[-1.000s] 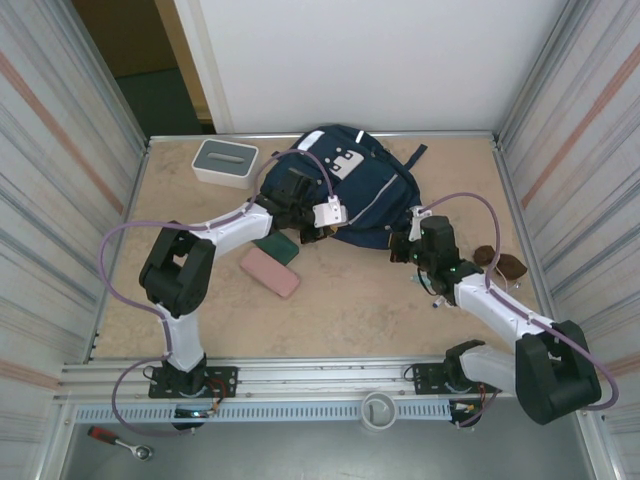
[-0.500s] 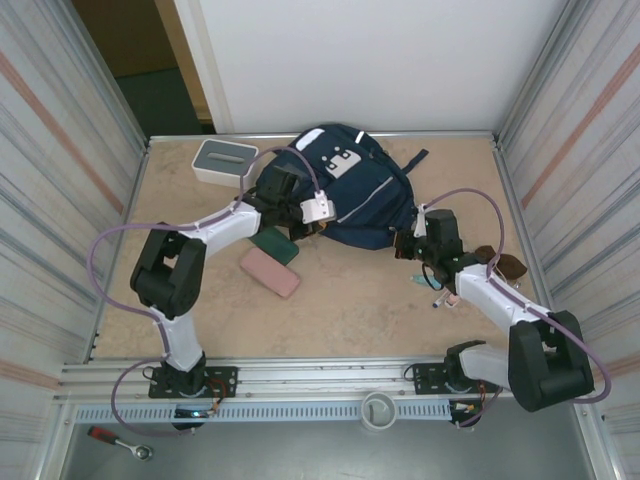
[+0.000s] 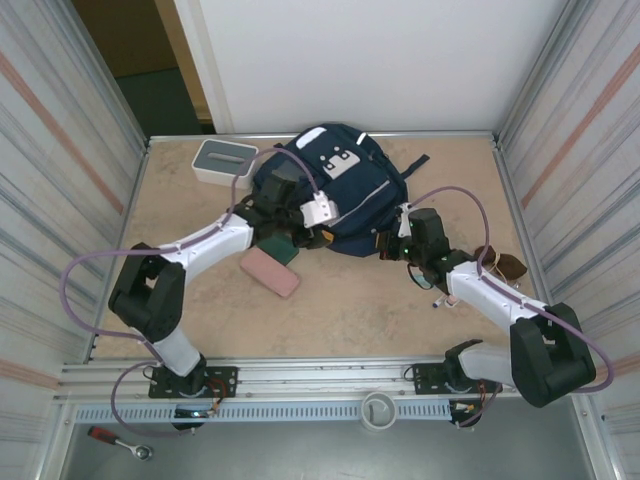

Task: Pack books, pencil case, and school supplies into a backpack

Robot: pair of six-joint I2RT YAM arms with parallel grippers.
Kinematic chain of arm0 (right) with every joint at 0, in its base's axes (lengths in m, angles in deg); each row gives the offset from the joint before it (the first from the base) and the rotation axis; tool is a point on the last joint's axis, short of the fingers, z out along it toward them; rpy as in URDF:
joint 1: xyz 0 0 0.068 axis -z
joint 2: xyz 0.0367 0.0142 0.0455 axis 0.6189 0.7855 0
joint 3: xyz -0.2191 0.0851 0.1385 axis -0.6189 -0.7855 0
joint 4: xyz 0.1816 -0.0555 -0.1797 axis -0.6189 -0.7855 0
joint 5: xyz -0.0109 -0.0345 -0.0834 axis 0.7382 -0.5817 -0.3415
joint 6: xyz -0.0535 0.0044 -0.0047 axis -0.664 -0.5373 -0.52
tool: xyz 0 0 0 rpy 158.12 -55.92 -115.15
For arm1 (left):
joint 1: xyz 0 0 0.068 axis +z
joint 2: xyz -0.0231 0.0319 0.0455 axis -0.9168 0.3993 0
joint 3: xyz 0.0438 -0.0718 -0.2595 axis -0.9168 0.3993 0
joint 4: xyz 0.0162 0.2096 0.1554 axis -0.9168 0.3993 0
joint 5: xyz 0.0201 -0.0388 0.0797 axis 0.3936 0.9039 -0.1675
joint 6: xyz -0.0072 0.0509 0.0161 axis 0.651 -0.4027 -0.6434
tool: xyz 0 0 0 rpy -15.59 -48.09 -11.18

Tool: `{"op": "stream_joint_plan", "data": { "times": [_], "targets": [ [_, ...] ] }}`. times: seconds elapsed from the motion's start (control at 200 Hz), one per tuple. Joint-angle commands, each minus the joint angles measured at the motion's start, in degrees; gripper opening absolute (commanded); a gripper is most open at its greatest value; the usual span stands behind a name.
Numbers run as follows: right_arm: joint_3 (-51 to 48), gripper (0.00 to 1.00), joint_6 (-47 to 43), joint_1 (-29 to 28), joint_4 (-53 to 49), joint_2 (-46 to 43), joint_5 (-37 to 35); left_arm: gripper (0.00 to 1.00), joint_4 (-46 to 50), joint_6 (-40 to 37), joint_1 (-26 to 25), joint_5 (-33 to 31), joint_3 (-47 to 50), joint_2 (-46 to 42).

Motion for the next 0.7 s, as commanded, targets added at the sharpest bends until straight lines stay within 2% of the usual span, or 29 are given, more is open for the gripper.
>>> {"op": "stream_joint_plan", "data": {
  "times": [0.0, 0.15, 0.296, 0.441, 0.556, 0.696],
  "targets": [
    [3.0, 0.0, 3.1, -1.7, 3.5, -1.4, 2.7, 0.62, -1.3, 2.0, -2.6, -1.5, -0.7, 2.6],
    [3.6, 0.0, 4.3, -3.9, 4.1, -2.4, 2.7, 0.61, 0.0, 1.7, -4.2, -2.7, -5.2, 7.8],
    [3.1, 0.0, 5.4, -4.4, 5.0, -2.7, 2.7, 0.51, 0.4, 1.5, -4.5, -1.0, -6.8, 10.2],
    [3.1, 0.0, 3.5, -4.3, 3.2, -2.4, 0.4, 0.28, 2.2, 0.5, -3.8, -1.6, -7.3, 11.5],
    [4.1, 0.0, 0.5, -4.1, -1.8, -1.5, -5.9, 0.08, 3.4, 0.8, -2.2, 0.4, -7.1, 10.0],
    [5.1, 0.0, -1.6, -3.7, -6.1, -0.3, -15.0, 0.0, 1.1, 0.1, -0.5, 3.2, -3.8, 6.2]
  ]
}}
